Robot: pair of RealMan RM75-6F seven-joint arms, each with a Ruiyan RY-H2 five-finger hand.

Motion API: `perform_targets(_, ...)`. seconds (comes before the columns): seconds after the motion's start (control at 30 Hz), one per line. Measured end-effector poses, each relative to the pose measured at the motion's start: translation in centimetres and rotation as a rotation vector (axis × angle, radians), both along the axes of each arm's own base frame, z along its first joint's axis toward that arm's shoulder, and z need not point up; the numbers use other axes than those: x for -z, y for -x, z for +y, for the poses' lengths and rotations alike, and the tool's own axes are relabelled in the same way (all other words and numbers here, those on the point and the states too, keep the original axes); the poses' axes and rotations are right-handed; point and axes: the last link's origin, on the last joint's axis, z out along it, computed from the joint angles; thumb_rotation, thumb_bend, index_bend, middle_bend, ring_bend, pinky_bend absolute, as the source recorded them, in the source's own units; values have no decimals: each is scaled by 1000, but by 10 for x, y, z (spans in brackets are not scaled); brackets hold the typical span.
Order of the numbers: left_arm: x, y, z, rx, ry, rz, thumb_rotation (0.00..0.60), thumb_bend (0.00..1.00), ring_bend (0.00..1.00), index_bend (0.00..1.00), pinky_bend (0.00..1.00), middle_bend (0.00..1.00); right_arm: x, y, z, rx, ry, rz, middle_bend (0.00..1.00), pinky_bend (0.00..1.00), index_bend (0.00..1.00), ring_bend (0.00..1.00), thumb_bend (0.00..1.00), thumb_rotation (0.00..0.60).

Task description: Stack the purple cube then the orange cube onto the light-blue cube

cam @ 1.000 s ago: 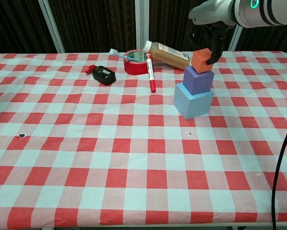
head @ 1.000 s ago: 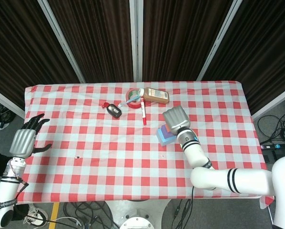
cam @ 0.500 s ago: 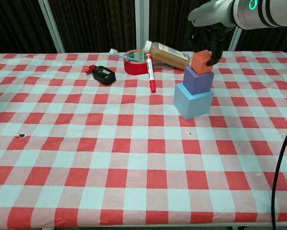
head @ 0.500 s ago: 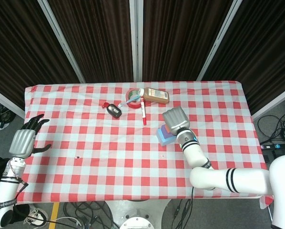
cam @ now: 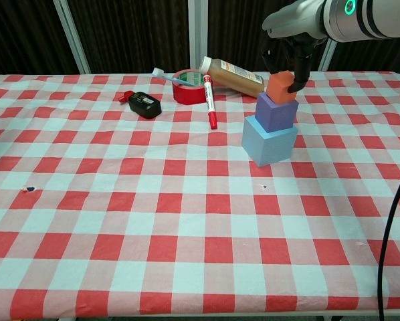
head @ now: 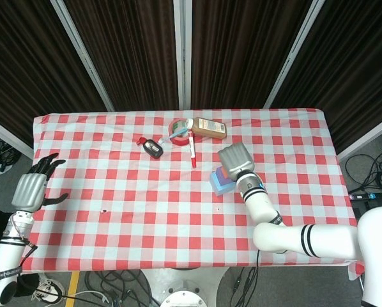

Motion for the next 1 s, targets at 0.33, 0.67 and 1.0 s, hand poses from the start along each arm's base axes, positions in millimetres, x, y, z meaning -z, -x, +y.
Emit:
perform_targets(0.33, 0, 0, 0, -1, -1, -2, 600, 210, 132, 257, 229, 203, 0, 0, 1, 8, -3, 0, 1000, 999, 454, 1000, 104, 600)
perform_targets(0.67, 0, 0, 0, 1, 1, -2, 600, 210, 132, 257, 229, 203, -13, -6, 1, -2, 24, -24, 1000, 999, 299, 1000, 70, 600)
perform_targets(1.0, -1, -3, -1, 12, -2, -1, 600, 210, 132, 257, 229, 203, -51, -14, 8, -82, 167, -110, 1000, 965, 353, 986, 51, 600)
